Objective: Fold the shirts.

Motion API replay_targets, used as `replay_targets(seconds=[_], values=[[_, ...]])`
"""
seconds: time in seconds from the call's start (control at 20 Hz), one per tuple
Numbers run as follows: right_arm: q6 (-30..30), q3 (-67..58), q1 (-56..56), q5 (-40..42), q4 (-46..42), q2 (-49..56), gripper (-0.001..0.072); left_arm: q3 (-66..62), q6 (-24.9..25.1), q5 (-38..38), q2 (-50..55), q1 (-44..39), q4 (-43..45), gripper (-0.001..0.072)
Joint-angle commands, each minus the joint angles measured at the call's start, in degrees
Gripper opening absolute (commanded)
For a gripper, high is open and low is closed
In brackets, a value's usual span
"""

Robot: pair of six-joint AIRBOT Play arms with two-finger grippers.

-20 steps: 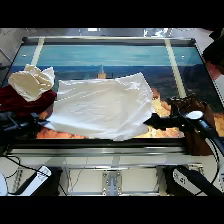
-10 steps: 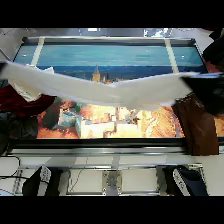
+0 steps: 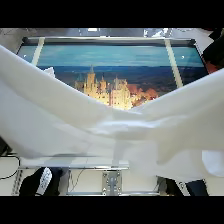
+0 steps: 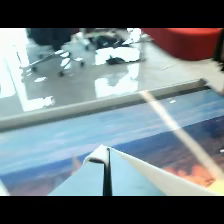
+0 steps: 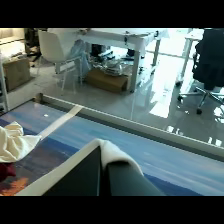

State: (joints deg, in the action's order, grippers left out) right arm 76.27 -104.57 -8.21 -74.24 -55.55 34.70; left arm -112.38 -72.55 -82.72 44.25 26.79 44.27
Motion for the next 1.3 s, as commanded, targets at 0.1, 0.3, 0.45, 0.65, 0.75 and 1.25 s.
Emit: replay_targets(seconds=[0.1, 0.3, 0.45, 0.65, 0.75, 1.25], values=[[0.9, -0.9, 0.0, -6.9, -6.7, 16.4, 0.0006, 6.0, -10.9, -3.3, 10.5, -25.7, 43.1, 0.0009], [-1.7, 5.6, 0.2, -9.8, -2.7, 33.0, 0.0007, 13.8, -11.3, -1.2, 25.3, -27.4, 49.9, 0.001], [-5.0, 15.6, 2.7, 0.4, -2.7, 43.8, 0.0007, 15.3, -11.3, 8.8, 38.7, -27.1, 54.4, 0.001], [-6.5, 17.8, 5.0, 20.0, -1.6, 58.5, 0.0007, 15.3, -13.8, 23.0, 53.2, -26.7, 58.2, 0.0011], [-6.5, 16.5, 5.0, 27.5, 2.3, 63.3, 0.0007, 15.3, -13.9, 26.8, 57.1, -26.7, 58.2, 0.0012], [-4.2, 13.2, 7.4, 7.8, -14.0, 62.5, 0.0006, 18.1, -17.0, 17.9, 53.5, -25.2, 54.2, 0.0011]])
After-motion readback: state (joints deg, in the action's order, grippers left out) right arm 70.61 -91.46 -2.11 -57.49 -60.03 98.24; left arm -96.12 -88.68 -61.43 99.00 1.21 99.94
